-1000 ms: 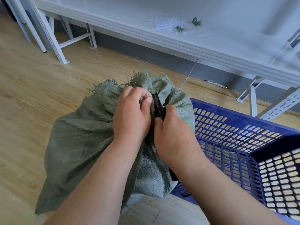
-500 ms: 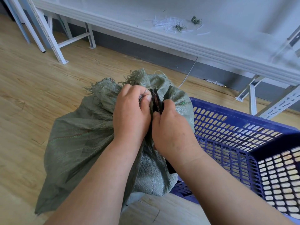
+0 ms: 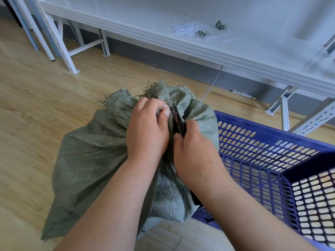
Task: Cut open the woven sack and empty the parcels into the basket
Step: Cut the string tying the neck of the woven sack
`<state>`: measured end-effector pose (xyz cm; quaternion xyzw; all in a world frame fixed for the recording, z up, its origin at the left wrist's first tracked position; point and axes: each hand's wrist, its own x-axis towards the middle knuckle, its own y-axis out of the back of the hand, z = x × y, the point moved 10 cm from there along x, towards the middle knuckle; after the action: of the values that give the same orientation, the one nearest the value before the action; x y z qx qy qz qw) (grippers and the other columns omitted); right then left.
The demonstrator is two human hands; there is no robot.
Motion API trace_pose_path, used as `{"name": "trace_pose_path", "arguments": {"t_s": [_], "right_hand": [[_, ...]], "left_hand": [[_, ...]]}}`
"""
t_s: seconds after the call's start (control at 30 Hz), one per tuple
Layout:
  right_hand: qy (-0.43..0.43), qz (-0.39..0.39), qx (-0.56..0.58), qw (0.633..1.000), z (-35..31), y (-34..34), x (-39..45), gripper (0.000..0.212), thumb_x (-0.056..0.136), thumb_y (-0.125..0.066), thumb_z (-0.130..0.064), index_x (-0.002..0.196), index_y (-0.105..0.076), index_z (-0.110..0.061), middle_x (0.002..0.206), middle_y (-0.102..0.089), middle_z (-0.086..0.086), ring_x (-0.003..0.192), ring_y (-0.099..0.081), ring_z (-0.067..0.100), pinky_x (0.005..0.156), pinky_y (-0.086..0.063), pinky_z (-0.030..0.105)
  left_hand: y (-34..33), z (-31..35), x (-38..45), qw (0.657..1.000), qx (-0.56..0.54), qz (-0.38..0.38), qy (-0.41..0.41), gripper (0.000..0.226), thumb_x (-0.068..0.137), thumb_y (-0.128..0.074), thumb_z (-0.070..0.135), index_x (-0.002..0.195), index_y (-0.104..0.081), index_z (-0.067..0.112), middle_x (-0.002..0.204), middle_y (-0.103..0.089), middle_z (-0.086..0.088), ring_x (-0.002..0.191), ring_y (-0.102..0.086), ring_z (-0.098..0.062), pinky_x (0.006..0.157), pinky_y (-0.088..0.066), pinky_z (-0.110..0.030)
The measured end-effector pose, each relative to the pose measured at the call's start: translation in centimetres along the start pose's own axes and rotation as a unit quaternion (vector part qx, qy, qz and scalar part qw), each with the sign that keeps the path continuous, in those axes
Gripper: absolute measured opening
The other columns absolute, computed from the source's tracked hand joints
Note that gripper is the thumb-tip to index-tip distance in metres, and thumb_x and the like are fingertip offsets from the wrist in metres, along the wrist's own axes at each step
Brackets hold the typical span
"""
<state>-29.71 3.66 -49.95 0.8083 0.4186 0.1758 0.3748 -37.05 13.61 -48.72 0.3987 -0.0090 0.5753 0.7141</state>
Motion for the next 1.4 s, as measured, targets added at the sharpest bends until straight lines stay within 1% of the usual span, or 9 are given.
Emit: {"name": "trace_pose_path", "arguments": {"t_s": [0.27, 0.43, 0.53, 0.7, 0.87, 1.03, 1.1, 1.23, 1.4], "right_hand": [[0.001, 0.000, -0.002, 1.000, -0.5, 0.1, 0.4, 0.005, 0.101, -0.035, -0.023, 0.101, -0.031, -0.021, 0.094, -0.066, 0.013, 0.093, -0.061, 0.035, 0.060, -0.023, 0.031], [-0.006, 0.001, -0.002, 1.000, -0.2, 0.1, 0.1, 0.007, 0.101, -0.035, -0.024, 0.100, -0.029, -0.021, 0.085, -0.061, 0.009, 0.094, -0.060, 0.035, 0.060, -0.021, 0.031], [-0.002, 0.000, 0.006, 1.000, -0.6, 0.1, 0.8, 0.006, 0.101, -0.036, -0.021, 0.099, -0.031, -0.019, 0.069, -0.047, 0.000, 0.093, -0.060, 0.036, 0.055, -0.016, 0.029], [0.001, 0.010, -0.003, 1.000, -0.5, 0.1, 0.2, 0.006, 0.101, -0.035, -0.024, 0.100, -0.030, -0.021, 0.093, -0.065, 0.012, 0.094, -0.060, 0.036, 0.061, -0.024, 0.031], [0.004, 0.005, 0.000, 1.000, -0.8, -0.1, 1.1, 0.006, 0.101, -0.036, -0.022, 0.100, -0.031, -0.020, 0.065, -0.040, -0.004, 0.091, -0.061, 0.035, 0.055, -0.016, 0.029], [0.008, 0.010, -0.022, 1.000, -0.7, -0.2, 0.2, 0.007, 0.101, -0.034, -0.025, 0.100, -0.029, -0.022, 0.090, -0.064, 0.010, 0.093, -0.061, 0.034, 0.060, -0.023, 0.032], [0.003, 0.011, -0.020, 1.000, -0.6, -0.2, 0.3, 0.007, 0.101, -0.034, -0.025, 0.100, -0.029, -0.021, 0.088, -0.063, 0.009, 0.094, -0.061, 0.035, 0.061, -0.023, 0.031], [0.010, 0.013, -0.006, 1.000, -1.0, -0.1, 1.2, 0.006, 0.101, -0.036, -0.021, 0.099, -0.032, -0.017, 0.065, -0.041, -0.004, 0.091, -0.061, 0.035, 0.056, -0.016, 0.029], [0.008, 0.020, -0.006, 1.000, -0.7, 0.0, 0.3, 0.006, 0.101, -0.035, -0.025, 0.099, -0.031, -0.021, 0.084, -0.061, 0.009, 0.093, -0.060, 0.036, 0.061, -0.024, 0.032]], "left_hand": [[0.3, 0.1, 0.2, 1.000, -0.003, 0.008, 0.006, 0.006, 0.092, -0.056, 0.020, 0.088, -0.061, 0.019, 0.096, -0.053, 0.005, 0.089, -0.051, -0.016, 0.066, -0.036, -0.026], [0.3, 0.0, 0.2, 1.000, 0.005, 0.016, 0.011, 0.006, 0.092, -0.056, 0.020, 0.089, -0.062, 0.019, 0.095, -0.052, 0.007, 0.088, -0.051, -0.016, 0.064, -0.032, -0.023], [0.3, 0.1, 0.2, 1.000, 0.000, 0.015, 0.008, 0.006, 0.092, -0.057, 0.020, 0.089, -0.062, 0.018, 0.095, -0.052, 0.005, 0.087, -0.051, -0.016, 0.063, -0.031, -0.022], [0.6, -0.2, 0.3, 1.000, -0.002, 0.018, 0.010, 0.006, 0.092, -0.056, 0.020, 0.087, -0.060, 0.021, 0.095, -0.051, 0.007, 0.086, -0.050, -0.015, 0.064, -0.034, -0.025], [0.4, -0.1, 0.3, 1.000, -0.007, 0.017, 0.007, 0.005, 0.091, -0.057, 0.019, 0.088, -0.061, 0.018, 0.094, -0.052, 0.005, 0.086, -0.051, -0.016, 0.065, -0.033, -0.023], [0.7, -0.9, 0.4, 0.999, -0.007, 0.024, 0.025, 0.005, 0.092, -0.057, 0.020, 0.089, -0.060, 0.019, 0.093, -0.049, 0.008, 0.084, -0.048, -0.012, 0.064, -0.028, -0.018], [0.5, -0.7, 0.4, 0.999, -0.007, 0.023, 0.023, 0.004, 0.091, -0.057, 0.020, 0.089, -0.060, 0.018, 0.094, -0.050, 0.008, 0.085, -0.047, -0.012, 0.065, -0.028, -0.017], [0.4, -0.4, 0.3, 0.999, -0.017, 0.021, 0.021, 0.004, 0.091, -0.058, 0.019, 0.088, -0.061, 0.018, 0.093, -0.050, 0.008, 0.084, -0.048, -0.012, 0.063, -0.027, -0.017], [0.5, -0.7, 0.4, 0.999, -0.021, 0.022, 0.030, 0.004, 0.091, -0.058, 0.019, 0.087, -0.060, 0.019, 0.093, -0.050, 0.009, 0.086, -0.049, -0.012, 0.065, -0.031, -0.020]]}}
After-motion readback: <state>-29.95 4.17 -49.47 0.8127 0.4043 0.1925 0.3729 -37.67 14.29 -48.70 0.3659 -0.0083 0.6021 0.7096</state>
